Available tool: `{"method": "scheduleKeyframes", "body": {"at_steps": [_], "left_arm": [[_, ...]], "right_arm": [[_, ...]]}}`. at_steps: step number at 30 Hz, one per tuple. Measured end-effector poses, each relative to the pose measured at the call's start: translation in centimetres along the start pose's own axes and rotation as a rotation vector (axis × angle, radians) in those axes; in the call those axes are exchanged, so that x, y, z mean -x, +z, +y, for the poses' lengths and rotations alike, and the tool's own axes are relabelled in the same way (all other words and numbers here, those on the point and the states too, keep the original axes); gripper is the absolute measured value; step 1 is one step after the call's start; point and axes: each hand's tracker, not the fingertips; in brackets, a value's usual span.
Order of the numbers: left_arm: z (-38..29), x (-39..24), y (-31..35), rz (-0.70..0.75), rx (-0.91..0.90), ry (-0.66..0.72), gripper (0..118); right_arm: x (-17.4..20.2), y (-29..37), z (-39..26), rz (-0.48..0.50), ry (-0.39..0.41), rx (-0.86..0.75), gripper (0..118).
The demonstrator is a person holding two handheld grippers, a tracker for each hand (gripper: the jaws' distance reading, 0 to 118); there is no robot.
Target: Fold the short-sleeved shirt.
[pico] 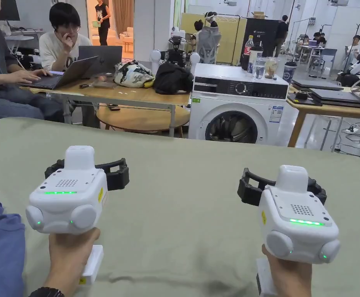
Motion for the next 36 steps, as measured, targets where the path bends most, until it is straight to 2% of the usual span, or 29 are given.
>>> {"method": "scheduleKeyframes", "body": {"at_steps": [6,8,11,16,20,29,36], "left_arm": [[0.1,-0.6,0.7,-0.041,-0.008,-0.048,117],[0.1,-1.0,0.8,-0.053,-0.004,-0.084,117],[0.3,-1.4,0.6,-0.067,-0.004,-0.112,117],[0.5,-2.0,0.2,-0.068,-0.008,-0.113,117],[0.3,-2.3,0.0,-0.072,-0.007,-0.105,117],[0.1,-1.6,-0.4,-0.063,-0.003,-0.095,117],[-0.3,-0.8,-0.5,-0.046,0.038,-0.012,117]], "right_arm": [[0.6,-0.1,-0.4,0.031,0.043,0.018,118],[1.1,-0.1,-0.6,-0.028,0.092,0.03,118],[0.9,0.0,-0.6,-0.002,0.065,0.017,118],[0.9,0.0,-0.6,0.011,0.065,0.009,118],[1.0,0.2,-0.9,0.02,-0.004,0.019,118],[1.3,0.2,-1.9,0.0,0.021,0.047,118],[1.2,0.4,-1.3,-0.006,0.013,0.028,118]]}}
